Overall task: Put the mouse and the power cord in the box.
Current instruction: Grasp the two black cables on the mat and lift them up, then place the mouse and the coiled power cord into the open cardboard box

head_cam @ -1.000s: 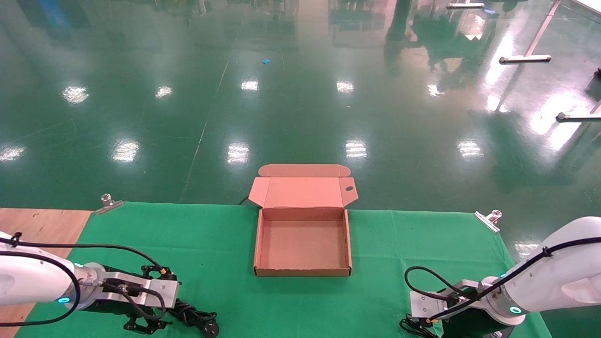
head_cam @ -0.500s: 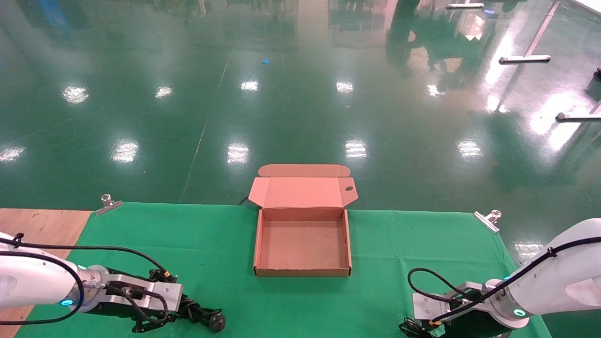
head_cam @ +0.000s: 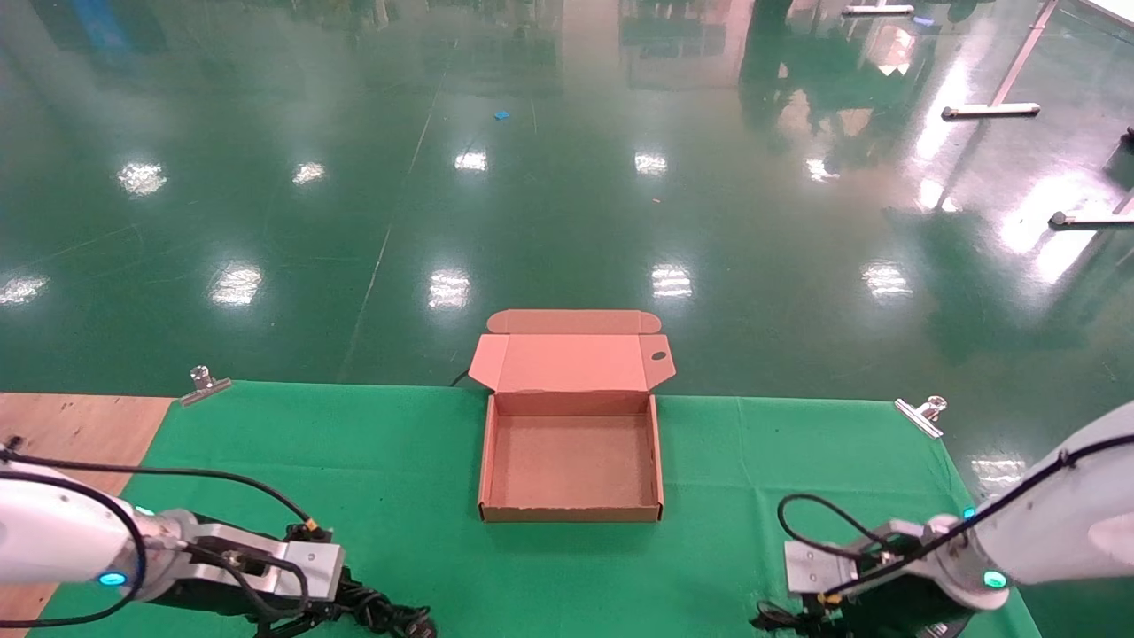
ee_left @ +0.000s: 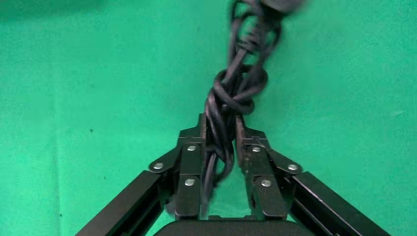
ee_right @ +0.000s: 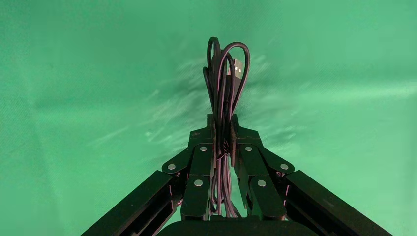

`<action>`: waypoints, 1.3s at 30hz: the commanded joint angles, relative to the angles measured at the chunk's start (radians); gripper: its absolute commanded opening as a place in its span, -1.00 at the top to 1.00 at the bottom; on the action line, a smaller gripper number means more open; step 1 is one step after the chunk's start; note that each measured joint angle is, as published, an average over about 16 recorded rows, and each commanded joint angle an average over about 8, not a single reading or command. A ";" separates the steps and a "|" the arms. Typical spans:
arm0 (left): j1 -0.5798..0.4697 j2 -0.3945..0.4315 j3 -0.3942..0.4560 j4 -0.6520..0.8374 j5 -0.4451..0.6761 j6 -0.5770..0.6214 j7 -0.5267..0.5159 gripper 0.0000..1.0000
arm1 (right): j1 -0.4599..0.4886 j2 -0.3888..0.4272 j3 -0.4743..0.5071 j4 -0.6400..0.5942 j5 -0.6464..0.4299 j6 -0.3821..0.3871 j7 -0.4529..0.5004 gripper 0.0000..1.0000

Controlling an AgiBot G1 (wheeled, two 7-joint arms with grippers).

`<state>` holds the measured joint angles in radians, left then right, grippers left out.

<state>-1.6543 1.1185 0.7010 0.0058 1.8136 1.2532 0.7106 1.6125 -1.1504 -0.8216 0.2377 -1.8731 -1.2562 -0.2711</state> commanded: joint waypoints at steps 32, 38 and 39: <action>-0.510 0.142 0.008 -0.113 0.020 0.127 -0.294 1.00 | 0.373 0.031 0.096 0.581 0.097 -0.226 0.326 1.00; -0.522 0.183 -0.001 -0.103 0.009 0.085 -0.295 1.00 | 0.419 -0.043 0.082 0.430 0.070 -0.185 0.250 1.00; -0.519 0.188 -0.003 -0.101 0.005 0.080 -0.289 1.00 | 0.423 -0.051 0.080 0.407 0.068 -0.180 0.235 1.00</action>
<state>-2.1580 1.3038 0.6968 -0.0995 1.8161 1.3292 0.4353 2.0314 -1.1938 -0.7389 0.6503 -1.7994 -1.4421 -0.0363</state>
